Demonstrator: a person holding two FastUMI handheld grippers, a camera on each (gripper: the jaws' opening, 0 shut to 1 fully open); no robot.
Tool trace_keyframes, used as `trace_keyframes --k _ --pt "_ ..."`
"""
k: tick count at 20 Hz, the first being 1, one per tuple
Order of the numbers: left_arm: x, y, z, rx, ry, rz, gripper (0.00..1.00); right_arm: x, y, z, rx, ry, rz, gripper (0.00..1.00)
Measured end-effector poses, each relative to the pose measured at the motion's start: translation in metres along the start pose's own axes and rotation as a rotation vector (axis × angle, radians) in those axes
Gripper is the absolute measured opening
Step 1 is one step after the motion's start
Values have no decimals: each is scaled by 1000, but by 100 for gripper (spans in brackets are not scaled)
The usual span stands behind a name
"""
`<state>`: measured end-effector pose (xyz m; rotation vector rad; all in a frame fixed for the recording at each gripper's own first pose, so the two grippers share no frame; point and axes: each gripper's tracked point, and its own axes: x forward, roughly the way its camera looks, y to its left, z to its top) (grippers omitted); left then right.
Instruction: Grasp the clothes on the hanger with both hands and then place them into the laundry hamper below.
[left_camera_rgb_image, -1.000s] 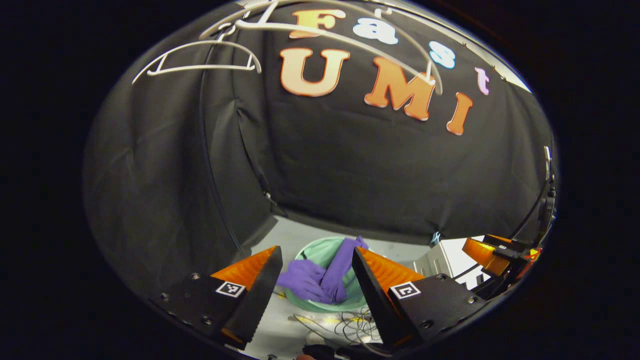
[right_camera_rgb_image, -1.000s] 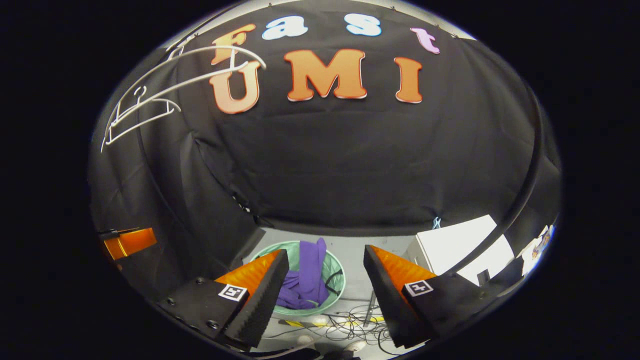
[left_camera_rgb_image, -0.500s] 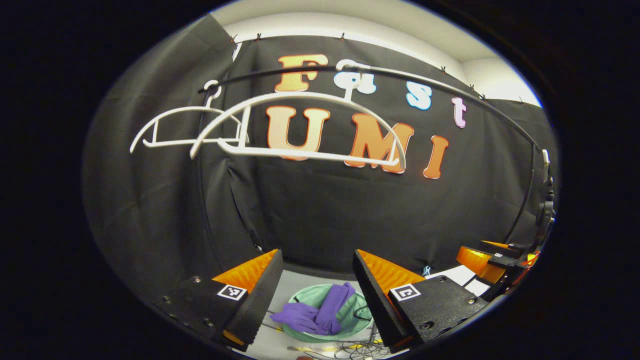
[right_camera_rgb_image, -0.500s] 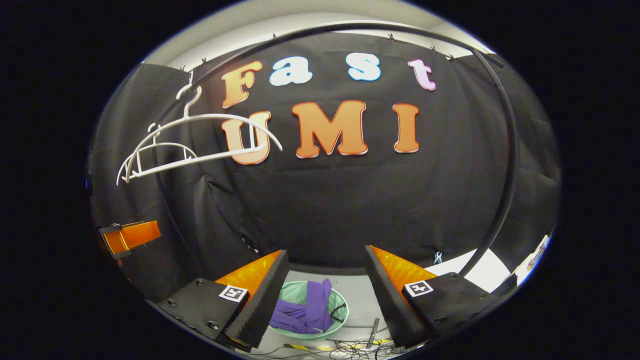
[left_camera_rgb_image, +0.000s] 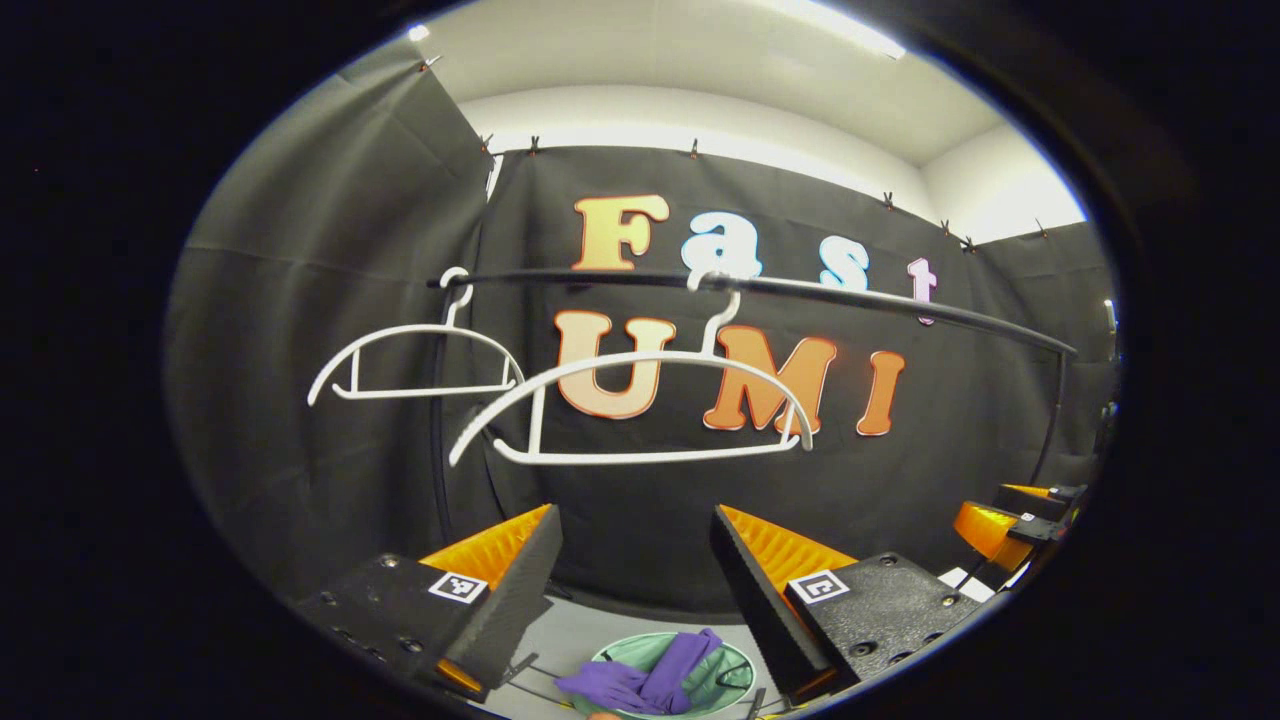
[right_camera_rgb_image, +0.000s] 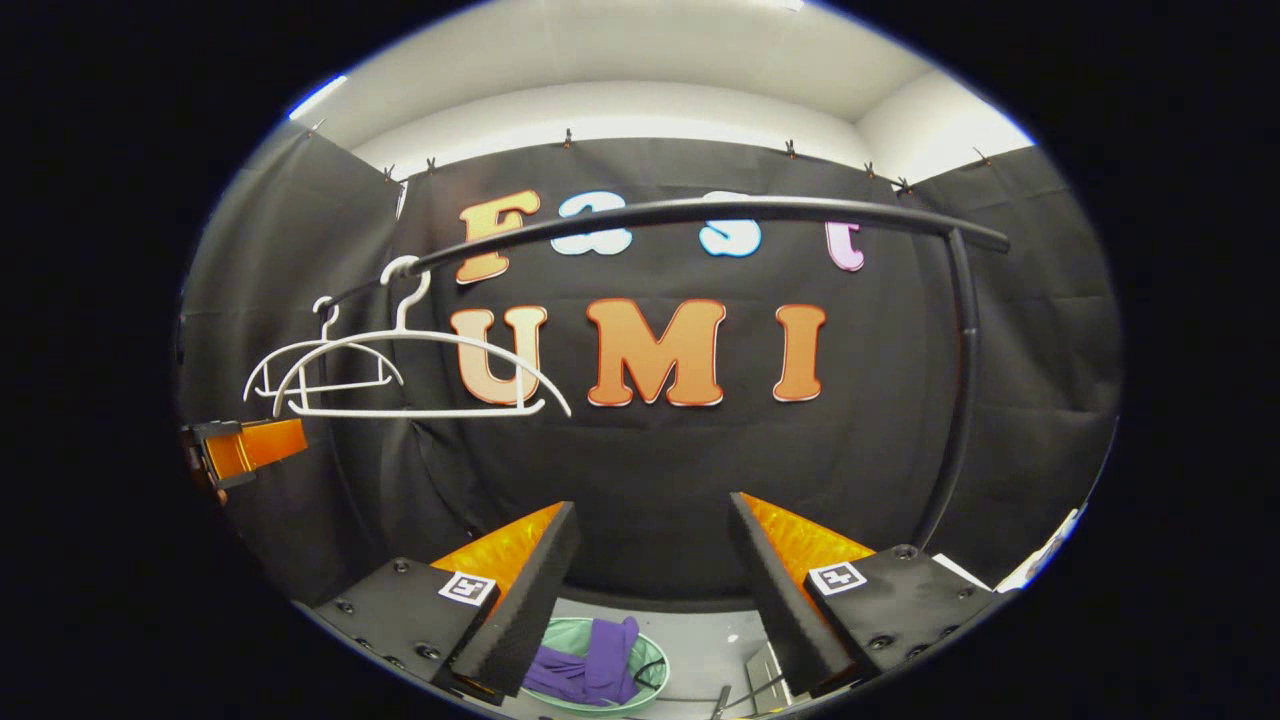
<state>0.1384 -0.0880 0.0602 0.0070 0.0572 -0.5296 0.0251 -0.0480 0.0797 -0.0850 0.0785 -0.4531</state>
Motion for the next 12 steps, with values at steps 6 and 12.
trace_keyframes --k 6,12 --pt "4 -3 3 17 -31 3 93 -3 -1 11 -3 -45 -19 89" --pt "7 -2 -6 7 -9 8 95 -2 -3 6 7 -35 -30 89"
